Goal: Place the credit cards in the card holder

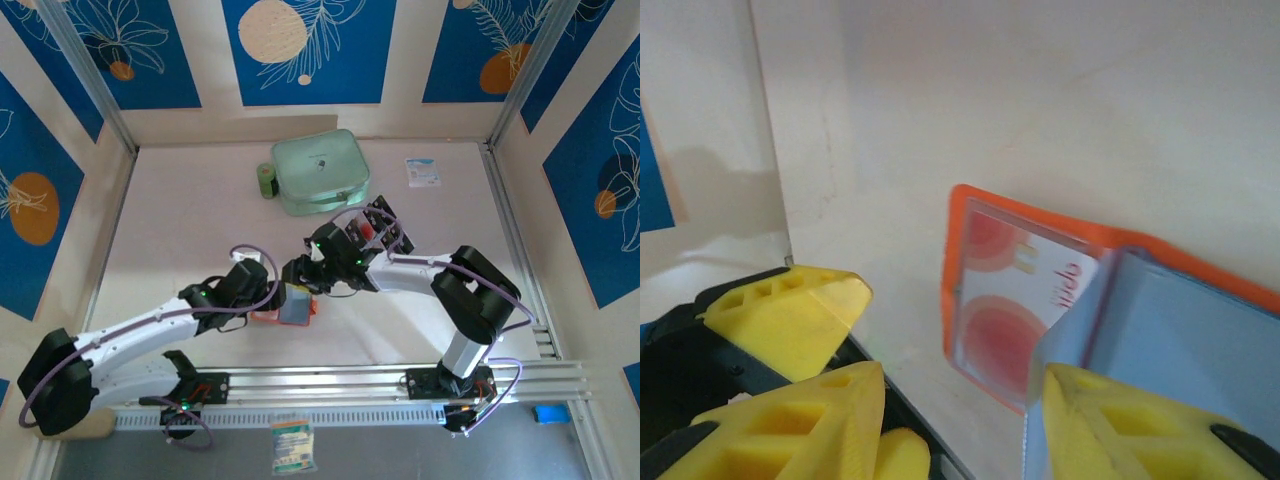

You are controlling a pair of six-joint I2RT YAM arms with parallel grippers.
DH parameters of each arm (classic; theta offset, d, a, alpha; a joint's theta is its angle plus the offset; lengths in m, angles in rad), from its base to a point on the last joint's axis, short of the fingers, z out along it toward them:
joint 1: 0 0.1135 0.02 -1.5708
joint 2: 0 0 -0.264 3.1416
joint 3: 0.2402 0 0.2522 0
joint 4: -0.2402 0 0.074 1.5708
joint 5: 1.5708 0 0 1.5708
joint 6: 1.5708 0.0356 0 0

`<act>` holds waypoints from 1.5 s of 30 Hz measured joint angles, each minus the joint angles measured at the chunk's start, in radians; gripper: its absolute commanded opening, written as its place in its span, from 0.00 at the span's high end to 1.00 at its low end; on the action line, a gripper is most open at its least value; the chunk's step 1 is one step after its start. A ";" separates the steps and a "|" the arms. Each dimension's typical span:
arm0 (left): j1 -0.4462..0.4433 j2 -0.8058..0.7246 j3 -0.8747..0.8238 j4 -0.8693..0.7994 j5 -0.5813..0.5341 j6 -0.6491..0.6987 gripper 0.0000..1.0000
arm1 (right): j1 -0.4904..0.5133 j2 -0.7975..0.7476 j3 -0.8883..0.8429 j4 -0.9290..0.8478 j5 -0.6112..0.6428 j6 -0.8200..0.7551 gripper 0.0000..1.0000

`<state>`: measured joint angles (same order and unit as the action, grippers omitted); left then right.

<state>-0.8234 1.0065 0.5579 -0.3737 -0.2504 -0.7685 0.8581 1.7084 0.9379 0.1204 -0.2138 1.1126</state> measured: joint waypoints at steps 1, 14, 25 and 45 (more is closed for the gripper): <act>0.002 -0.015 0.000 -0.009 -0.006 0.000 0.18 | 0.005 0.011 0.014 0.000 0.000 0.003 0.53; 0.023 -0.142 -0.037 -0.076 -0.046 -0.005 0.17 | 0.037 0.230 0.145 0.045 -0.032 0.046 0.53; 0.027 -0.079 -0.106 -0.037 -0.039 -0.011 0.17 | 0.037 0.253 0.149 0.053 -0.049 0.050 0.53; 0.028 0.051 -0.153 0.060 -0.035 -0.019 0.17 | 0.027 -0.042 0.102 -0.234 0.139 -0.115 0.50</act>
<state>-0.7956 1.0573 0.4046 -0.3141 -0.2855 -0.7876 0.8856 1.6661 1.0397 -0.1135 -0.0746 0.9977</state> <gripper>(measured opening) 0.827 0.485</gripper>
